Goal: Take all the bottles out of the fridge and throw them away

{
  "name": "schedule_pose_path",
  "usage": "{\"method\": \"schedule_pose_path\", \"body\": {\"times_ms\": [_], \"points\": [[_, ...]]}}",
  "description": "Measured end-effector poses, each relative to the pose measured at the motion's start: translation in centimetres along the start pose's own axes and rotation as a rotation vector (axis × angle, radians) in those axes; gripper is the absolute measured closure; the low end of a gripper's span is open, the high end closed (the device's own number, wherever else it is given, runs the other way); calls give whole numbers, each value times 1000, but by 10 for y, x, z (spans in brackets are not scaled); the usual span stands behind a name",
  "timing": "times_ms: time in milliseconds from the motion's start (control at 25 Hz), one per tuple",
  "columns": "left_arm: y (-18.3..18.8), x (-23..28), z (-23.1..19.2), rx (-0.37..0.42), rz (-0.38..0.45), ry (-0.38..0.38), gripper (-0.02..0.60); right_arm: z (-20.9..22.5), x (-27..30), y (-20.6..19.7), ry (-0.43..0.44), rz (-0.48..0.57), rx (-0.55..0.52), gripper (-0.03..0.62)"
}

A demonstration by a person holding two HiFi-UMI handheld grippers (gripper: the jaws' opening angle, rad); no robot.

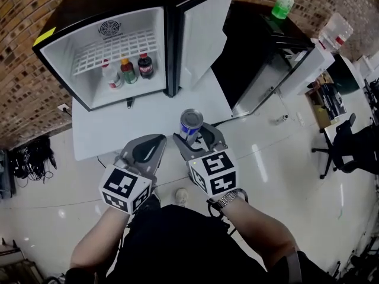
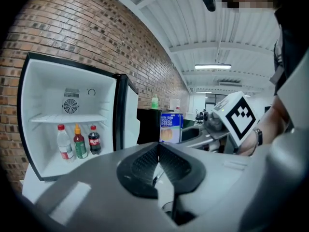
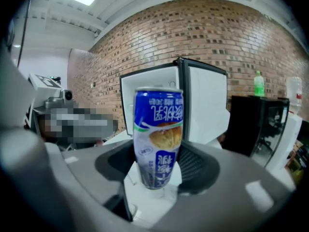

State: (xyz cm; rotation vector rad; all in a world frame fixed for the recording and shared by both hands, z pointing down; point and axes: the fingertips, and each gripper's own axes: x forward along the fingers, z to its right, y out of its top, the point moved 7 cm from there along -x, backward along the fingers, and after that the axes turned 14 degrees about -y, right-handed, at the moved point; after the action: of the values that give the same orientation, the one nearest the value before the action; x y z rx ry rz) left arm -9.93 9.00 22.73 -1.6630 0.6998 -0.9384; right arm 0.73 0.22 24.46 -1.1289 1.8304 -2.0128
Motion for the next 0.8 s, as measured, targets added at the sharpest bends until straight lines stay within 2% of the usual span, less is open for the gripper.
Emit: {"method": "schedule_pose_path", "body": {"times_ms": [320, 800], "points": [[-44, 44, 25, -38, -100, -81, 578, 25, -18, -68, -49, -114, 60, 332], [-129, 93, 42, -98, -262, -300, 578, 34, -25, -191, -189, -343, 245, 332]]}}
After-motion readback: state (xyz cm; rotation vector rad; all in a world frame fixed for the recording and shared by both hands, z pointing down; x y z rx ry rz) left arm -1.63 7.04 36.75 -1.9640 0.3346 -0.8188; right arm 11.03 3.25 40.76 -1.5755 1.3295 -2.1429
